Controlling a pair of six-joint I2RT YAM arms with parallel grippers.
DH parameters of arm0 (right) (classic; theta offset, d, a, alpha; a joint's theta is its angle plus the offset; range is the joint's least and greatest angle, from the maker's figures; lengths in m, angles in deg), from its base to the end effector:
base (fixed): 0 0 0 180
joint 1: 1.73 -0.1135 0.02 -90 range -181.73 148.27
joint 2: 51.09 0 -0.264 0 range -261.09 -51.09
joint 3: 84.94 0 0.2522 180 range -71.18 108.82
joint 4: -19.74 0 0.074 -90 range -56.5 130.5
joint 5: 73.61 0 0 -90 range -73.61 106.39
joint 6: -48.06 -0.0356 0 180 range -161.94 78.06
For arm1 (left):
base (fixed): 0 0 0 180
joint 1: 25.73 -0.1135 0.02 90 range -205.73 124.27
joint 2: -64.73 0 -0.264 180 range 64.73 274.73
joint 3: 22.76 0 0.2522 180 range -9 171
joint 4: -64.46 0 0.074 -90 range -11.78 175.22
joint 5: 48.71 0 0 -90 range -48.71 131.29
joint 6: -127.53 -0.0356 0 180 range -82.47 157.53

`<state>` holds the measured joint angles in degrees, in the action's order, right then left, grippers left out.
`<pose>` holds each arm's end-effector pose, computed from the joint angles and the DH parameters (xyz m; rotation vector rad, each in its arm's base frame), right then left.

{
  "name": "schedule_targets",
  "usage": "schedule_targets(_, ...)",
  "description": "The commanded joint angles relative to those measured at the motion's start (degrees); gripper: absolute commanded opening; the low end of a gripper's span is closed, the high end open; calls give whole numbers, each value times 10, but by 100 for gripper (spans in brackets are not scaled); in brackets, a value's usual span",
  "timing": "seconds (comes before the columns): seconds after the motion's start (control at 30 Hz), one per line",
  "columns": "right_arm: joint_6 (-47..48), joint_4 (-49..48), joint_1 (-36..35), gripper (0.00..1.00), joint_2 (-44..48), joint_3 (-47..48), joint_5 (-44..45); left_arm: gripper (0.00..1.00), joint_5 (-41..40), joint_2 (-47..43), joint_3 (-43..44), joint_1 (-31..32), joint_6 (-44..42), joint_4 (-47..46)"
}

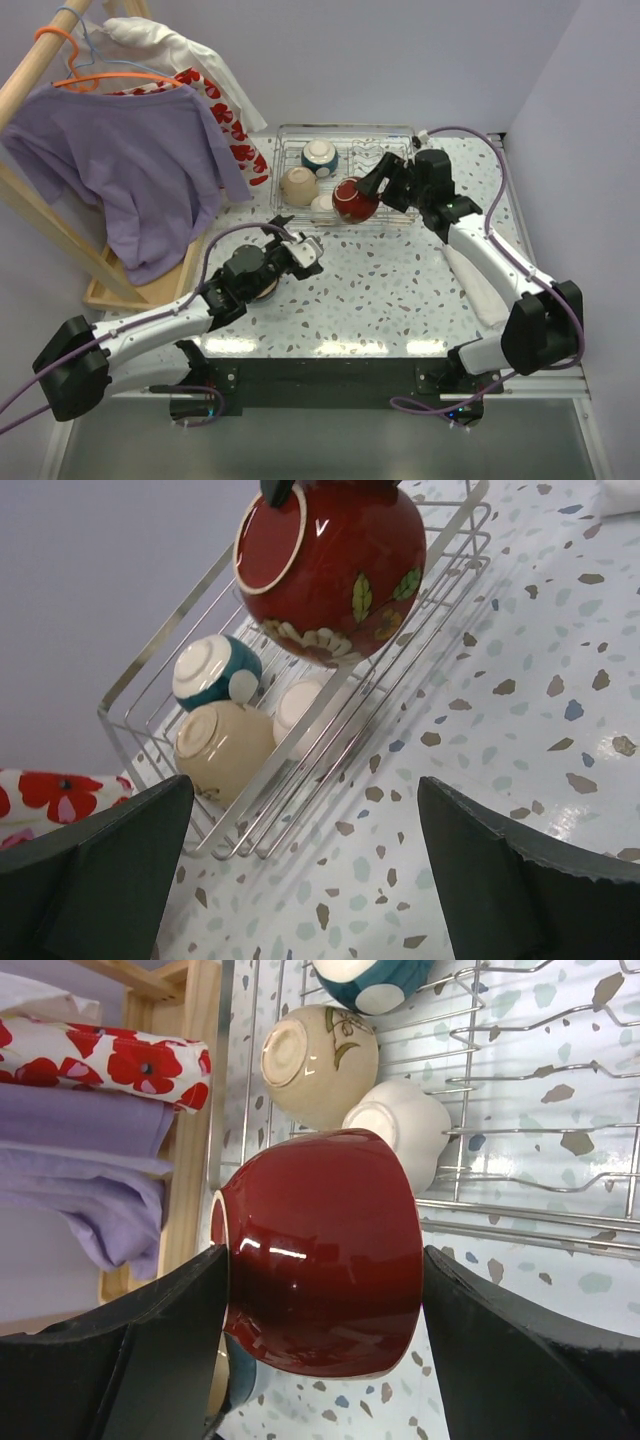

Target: Unload the bowls from the dish rack

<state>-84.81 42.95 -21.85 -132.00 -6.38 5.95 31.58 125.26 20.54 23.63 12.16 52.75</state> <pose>0.3063 0.1191 0.3168 0.2983 2.1014 0.8627 0.1606 -0.1779 0.2581 0.9077 1.4002 -0.1757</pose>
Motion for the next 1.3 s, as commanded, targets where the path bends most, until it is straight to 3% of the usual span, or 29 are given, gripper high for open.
schedule_targets(0.0,-26,-56,3,0,46,-5,-35,100,-12,39,35,24,-66,-99)
schedule_targets(0.7,-63,-57,2,0,83,-35,-72,100,-91,270,119,84,-185,-311)
schedule_targets(1.07,-72,-62,2,0,90,-43,-82,99,-101,321,159,91,-216,-288)
schedule_targets(1.27,-78,-66,2,0,90,-47,-85,94,-116,327,148,98,-242,-323)
